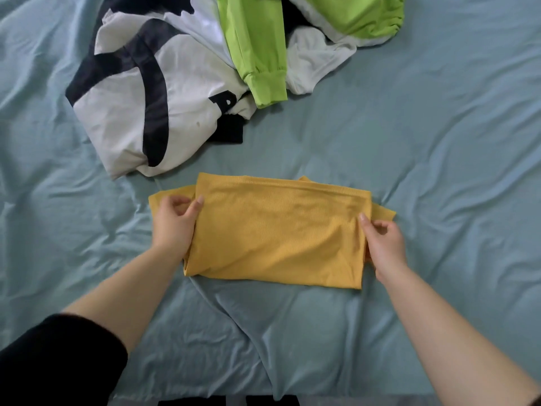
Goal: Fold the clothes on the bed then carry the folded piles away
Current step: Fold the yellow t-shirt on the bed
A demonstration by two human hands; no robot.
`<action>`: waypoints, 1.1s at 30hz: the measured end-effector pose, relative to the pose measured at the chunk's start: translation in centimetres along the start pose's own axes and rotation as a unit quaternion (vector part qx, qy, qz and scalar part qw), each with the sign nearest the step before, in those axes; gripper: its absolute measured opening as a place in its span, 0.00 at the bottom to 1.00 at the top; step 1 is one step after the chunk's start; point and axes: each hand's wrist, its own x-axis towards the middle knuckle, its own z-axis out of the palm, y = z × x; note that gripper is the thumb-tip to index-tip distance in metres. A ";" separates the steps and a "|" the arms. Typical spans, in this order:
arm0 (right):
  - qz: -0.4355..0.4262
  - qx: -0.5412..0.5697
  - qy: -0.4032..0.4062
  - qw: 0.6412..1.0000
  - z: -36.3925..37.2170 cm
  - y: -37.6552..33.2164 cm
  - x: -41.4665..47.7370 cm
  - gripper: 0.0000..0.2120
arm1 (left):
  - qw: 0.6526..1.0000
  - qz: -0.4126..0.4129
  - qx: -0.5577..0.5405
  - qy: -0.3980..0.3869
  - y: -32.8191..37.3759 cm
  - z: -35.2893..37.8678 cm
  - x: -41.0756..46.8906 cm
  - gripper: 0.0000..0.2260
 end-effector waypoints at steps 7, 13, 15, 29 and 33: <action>0.055 0.006 -0.056 0.997 -2.3 6.2 -6.0 0.08 | 0.998 -0.056 0.016 -0.023 -7.2 -1.1 -6.2 0.13; 0.089 0.042 -0.061 0.993 -3.0 7.2 -6.8 0.06 | 0.996 -0.054 0.066 -0.005 -8.9 -2.2 -6.2 0.06; 0.110 0.055 -0.071 0.990 -3.4 6.7 -6.5 0.06 | 0.997 -0.057 0.051 -0.002 -9.1 -2.8 -5.8 0.04; 0.201 0.138 -0.052 0.968 -4.2 8.4 -8.2 0.06 | 0.982 -0.179 -0.018 -0.060 -11.1 -2.9 -7.4 0.05; 0.187 0.066 -0.053 0.979 -5.6 11.1 -9.7 0.12 | 0.978 -0.190 0.028 -0.081 -12.9 -4.1 -9.0 0.06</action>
